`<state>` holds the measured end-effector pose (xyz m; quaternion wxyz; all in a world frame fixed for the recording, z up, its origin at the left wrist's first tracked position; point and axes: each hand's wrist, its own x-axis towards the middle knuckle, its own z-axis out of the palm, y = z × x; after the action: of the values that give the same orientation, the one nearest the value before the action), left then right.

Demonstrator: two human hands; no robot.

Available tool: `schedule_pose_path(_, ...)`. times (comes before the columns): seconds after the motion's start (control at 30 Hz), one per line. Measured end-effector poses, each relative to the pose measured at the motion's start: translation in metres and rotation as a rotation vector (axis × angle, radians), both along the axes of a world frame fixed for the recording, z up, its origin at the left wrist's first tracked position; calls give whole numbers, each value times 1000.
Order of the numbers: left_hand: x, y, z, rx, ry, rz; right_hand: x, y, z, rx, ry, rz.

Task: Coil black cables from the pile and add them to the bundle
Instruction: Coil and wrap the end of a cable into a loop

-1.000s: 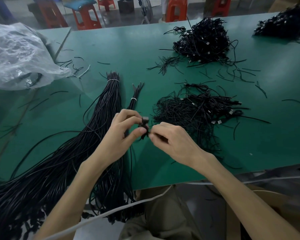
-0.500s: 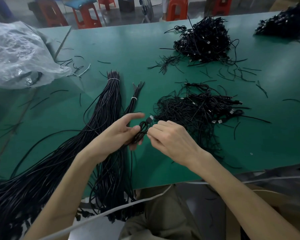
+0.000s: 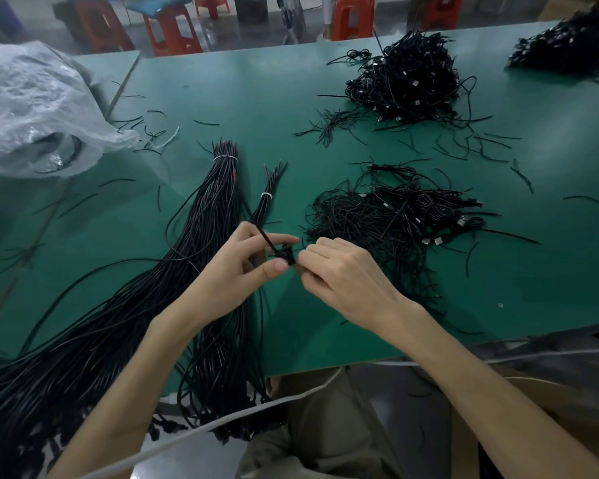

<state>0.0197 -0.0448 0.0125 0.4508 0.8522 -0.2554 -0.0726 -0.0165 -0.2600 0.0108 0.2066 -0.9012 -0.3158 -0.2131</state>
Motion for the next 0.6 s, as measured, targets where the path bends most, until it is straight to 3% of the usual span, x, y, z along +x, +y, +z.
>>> schedule_pose_path(0.1,-3,-5,-1,-3,-98,18,1,0,-1,-2,-19,-5)
schedule_pose_path(0.27,-4,-15,-5,61,-16,206,2,4,-2,-69,-102,-2)
schedule_pose_path(0.33,3,-14,-4,66,153,243,4,5,-4,-130,-183,13)
schedule_pose_path(0.47,14,-8,-1,-60,711,196,7,4,-3,-269,-323,72)
schedule_pose_path(0.53,17,-4,0,-98,791,107,8,3,-2,-298,-362,91)
schedule_pose_path(0.6,15,-3,1,-106,758,64,10,-1,-3,-296,-360,84)
